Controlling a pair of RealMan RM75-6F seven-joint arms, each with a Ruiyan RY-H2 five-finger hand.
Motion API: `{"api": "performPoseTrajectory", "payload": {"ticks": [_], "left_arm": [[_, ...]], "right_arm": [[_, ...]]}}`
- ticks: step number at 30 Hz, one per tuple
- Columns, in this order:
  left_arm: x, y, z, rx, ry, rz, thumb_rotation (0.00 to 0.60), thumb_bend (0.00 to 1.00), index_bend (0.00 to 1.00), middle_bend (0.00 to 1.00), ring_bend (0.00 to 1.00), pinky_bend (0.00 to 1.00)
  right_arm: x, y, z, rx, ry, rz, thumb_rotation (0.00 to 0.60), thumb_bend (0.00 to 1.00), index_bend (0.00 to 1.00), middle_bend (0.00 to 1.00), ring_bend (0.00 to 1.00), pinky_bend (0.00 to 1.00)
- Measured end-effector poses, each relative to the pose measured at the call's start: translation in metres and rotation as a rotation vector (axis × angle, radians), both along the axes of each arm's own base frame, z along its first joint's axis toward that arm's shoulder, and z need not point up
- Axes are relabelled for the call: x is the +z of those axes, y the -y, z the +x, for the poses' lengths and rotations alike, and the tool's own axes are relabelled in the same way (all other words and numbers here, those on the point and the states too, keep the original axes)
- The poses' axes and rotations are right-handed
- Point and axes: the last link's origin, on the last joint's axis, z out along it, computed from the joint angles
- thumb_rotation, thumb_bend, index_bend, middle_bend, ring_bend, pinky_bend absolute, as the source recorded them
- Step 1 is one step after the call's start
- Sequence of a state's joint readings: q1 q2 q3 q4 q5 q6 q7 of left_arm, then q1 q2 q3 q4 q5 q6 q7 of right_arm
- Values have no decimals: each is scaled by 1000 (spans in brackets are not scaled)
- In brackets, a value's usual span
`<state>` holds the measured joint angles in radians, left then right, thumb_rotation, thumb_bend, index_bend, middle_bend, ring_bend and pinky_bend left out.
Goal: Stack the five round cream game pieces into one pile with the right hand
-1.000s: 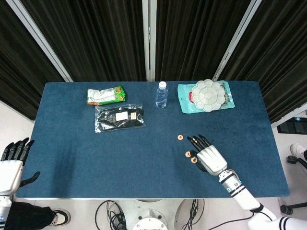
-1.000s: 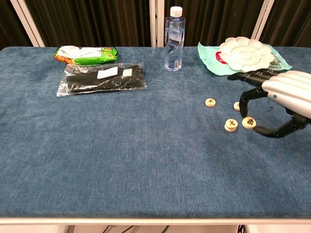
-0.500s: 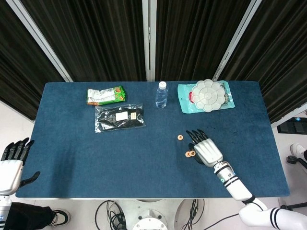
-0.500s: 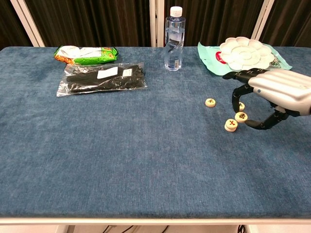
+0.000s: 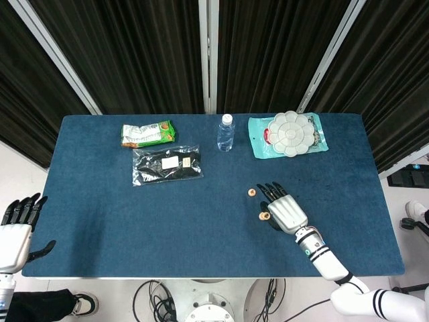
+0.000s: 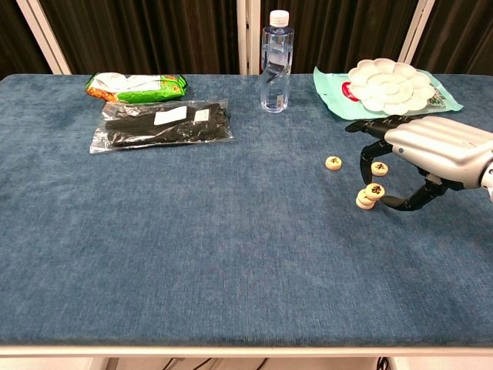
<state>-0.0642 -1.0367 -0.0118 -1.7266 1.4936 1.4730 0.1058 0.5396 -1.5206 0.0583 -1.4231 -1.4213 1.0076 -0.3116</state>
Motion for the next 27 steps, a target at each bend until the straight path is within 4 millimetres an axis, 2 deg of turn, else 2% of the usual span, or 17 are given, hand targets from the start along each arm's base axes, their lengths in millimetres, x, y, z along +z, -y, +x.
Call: {"api": "performPoseTrajectory", "payload": {"ticks": [13, 27], "left_arm": [[0, 0, 0, -1, 1, -1, 600, 191, 42, 0, 0, 0], [0, 0, 0, -1, -1, -2, 600, 191, 42, 0, 0, 0]], "right_arm": [[-3, 1, 0, -5, 2, 3, 600, 283, 493, 7, 0, 0], [-3, 1, 1, -9, 10, 7, 600, 282, 306, 7, 0, 0]]}}
